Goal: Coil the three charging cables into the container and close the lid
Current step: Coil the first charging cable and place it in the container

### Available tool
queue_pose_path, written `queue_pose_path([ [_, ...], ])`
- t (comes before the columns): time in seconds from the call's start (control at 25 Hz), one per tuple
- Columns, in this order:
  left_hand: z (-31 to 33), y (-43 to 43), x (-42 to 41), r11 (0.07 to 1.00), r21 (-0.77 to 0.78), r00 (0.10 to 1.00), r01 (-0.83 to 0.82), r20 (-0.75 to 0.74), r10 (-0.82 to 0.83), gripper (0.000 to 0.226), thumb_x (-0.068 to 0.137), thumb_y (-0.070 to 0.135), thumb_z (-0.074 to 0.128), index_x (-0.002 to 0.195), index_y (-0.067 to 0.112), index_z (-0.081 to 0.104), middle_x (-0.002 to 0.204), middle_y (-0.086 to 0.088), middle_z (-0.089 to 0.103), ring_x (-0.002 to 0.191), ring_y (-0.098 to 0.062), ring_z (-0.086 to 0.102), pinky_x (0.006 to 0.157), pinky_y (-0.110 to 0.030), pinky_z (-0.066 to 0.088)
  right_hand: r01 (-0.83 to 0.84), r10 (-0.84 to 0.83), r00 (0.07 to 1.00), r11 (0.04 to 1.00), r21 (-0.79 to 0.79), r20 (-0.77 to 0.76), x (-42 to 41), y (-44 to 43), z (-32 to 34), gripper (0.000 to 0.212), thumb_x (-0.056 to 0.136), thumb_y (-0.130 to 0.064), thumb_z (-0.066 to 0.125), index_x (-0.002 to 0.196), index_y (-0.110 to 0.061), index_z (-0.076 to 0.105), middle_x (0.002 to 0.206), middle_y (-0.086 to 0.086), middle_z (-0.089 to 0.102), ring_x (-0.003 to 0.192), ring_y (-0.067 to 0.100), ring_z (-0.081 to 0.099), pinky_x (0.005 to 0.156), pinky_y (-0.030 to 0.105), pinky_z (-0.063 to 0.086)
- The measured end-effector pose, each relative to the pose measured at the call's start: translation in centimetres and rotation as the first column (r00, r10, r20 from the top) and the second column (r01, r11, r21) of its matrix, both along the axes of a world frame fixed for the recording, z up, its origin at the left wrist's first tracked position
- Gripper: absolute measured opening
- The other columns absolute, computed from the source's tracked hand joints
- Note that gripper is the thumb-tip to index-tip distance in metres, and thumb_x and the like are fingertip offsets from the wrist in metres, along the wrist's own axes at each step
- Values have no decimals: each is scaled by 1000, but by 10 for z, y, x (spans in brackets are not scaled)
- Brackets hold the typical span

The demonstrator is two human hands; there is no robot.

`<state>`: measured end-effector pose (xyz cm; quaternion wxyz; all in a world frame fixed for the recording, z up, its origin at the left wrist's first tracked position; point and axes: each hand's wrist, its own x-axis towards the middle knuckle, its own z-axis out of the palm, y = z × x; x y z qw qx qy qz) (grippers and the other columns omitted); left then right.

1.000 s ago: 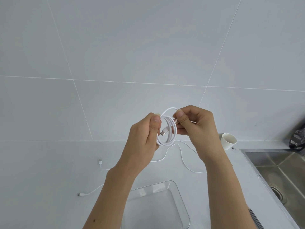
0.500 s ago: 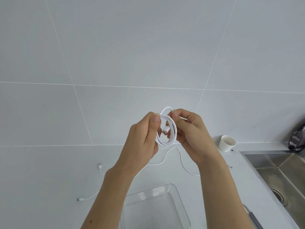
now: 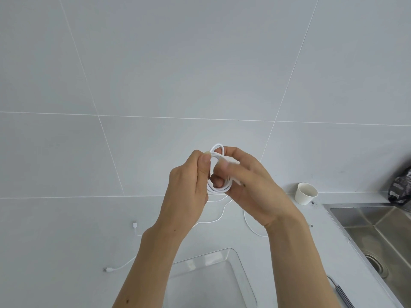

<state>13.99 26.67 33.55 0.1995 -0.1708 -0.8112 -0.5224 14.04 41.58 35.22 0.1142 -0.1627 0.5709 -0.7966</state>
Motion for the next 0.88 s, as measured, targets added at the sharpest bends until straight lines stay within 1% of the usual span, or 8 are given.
queue_pose_path([
  [0.12,-1,-2,-1,999,32,1000,-13,9,13,44,103,46,26,76,17,43,54,-11,41,44,-31,39,41,-51,41,-38,41,998,998,56,-55,2,6,-1,42,87,4,59,127,-9,52,76,0,60,73,15,62,77,23,52],
  [0.24,-1,-4,0,999,42,1000,-23,10,23,42,104,45,27,74,19,41,53,-8,40,43,-28,39,40,-50,41,-24,33,995,996,90,-98,5,10,0,41,93,5,56,132,-8,53,91,7,69,87,21,69,88,30,54],
  [0.32,-1,-5,2,999,41,1000,-27,1,27,41,103,45,28,73,20,40,51,1,39,42,-24,39,39,-46,41,31,-11,992,988,152,-128,6,13,2,37,97,6,54,132,-8,57,100,15,72,95,27,71,90,34,56],
  [0.44,-3,-5,3,997,81,1000,-10,10,10,44,103,45,28,74,16,41,50,7,37,38,-17,37,37,-34,36,150,-88,976,937,316,-200,7,17,3,26,100,3,52,121,-6,65,95,19,75,93,30,74,85,32,58],
  [0.56,-3,-8,3,988,157,999,3,33,-8,45,105,42,30,75,11,43,52,-3,39,33,-13,36,36,-21,31,239,-123,952,871,430,-280,9,21,7,20,100,1,52,100,-5,71,75,6,74,71,20,73,68,26,58],
  [0.68,-2,-12,2,983,181,998,20,59,-31,43,106,38,32,76,12,46,66,-20,47,32,-11,37,37,-17,30,385,-221,890,833,398,-399,10,30,12,27,100,4,52,86,-10,70,66,-2,69,58,14,67,59,22,54],
  [0.8,-4,-14,0,982,185,992,43,110,-64,40,106,36,32,75,16,49,71,-18,51,33,-11,41,38,-16,31,505,-330,813,810,299,-480,10,28,12,30,99,5,51,86,-13,71,65,-4,66,57,13,66,59,22,53],
  [0.88,-6,-14,-2,977,200,989,70,116,-94,36,106,34,34,81,19,54,71,-15,55,37,-14,44,41,-19,35,535,-382,797,806,254,-468,9,22,9,29,100,4,50,87,-12,71,65,-4,67,60,14,68,63,24,56],
])
